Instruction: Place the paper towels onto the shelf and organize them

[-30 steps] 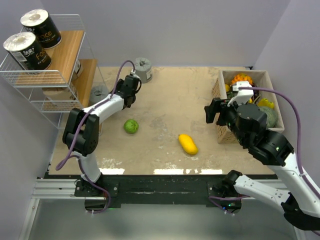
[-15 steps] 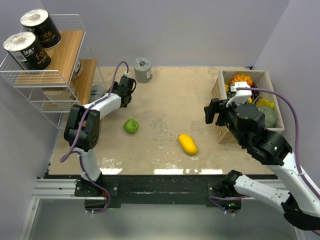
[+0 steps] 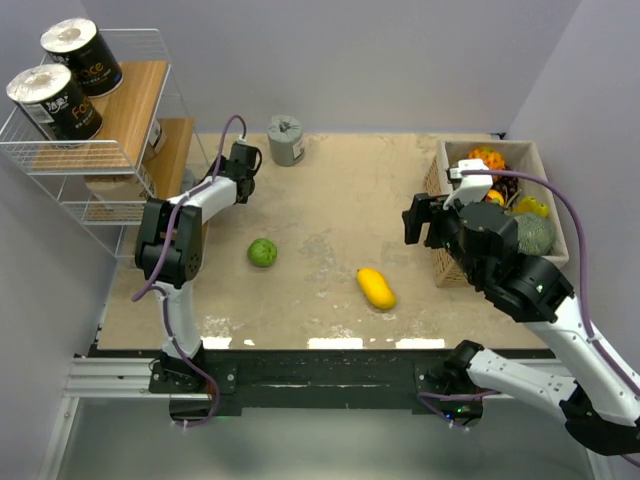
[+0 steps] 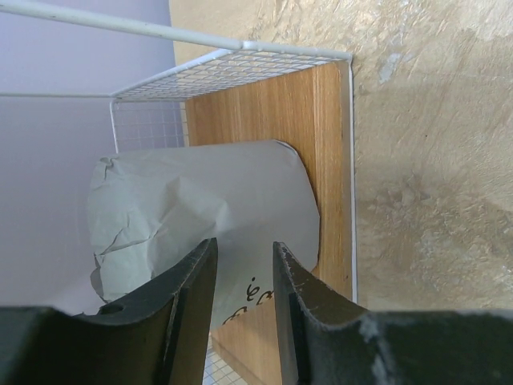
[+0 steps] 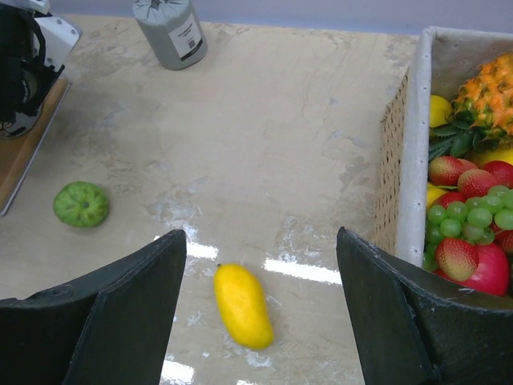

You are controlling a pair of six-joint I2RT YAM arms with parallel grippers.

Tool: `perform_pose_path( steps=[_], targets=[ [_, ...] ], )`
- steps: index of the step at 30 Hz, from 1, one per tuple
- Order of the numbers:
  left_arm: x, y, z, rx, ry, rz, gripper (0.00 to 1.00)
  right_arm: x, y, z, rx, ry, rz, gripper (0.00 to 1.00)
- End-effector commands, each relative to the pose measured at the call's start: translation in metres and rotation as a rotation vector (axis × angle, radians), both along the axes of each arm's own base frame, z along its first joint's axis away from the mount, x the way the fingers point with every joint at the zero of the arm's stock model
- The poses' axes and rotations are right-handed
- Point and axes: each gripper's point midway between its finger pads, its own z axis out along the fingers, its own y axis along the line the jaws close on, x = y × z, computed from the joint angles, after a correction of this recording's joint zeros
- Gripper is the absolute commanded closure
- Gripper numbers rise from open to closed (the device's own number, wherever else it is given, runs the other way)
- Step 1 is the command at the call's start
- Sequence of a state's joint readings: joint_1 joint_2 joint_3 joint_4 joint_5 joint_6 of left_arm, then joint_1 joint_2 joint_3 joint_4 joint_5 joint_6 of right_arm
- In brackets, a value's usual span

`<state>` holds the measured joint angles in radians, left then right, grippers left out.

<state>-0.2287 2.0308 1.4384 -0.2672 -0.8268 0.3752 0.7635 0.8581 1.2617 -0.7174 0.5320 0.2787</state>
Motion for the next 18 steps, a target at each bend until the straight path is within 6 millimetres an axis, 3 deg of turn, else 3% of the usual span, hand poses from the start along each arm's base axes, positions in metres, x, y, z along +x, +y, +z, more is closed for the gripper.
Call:
perform_pose_path(
  steps=[1,18],
  targets=[
    [0.0140,0.0071,0.0216,0.009,-0.068,0.021,0.61,0.0066,0.0075,0.0143,0.031,-0.037,0.009,0.21],
    [0.0094,0.0124,0.0176,-0.027,-0.043,0.052,0.57,-0.0024,0.0107,0.0225,0.105,-0.035,0.036,0.21]
  ],
)
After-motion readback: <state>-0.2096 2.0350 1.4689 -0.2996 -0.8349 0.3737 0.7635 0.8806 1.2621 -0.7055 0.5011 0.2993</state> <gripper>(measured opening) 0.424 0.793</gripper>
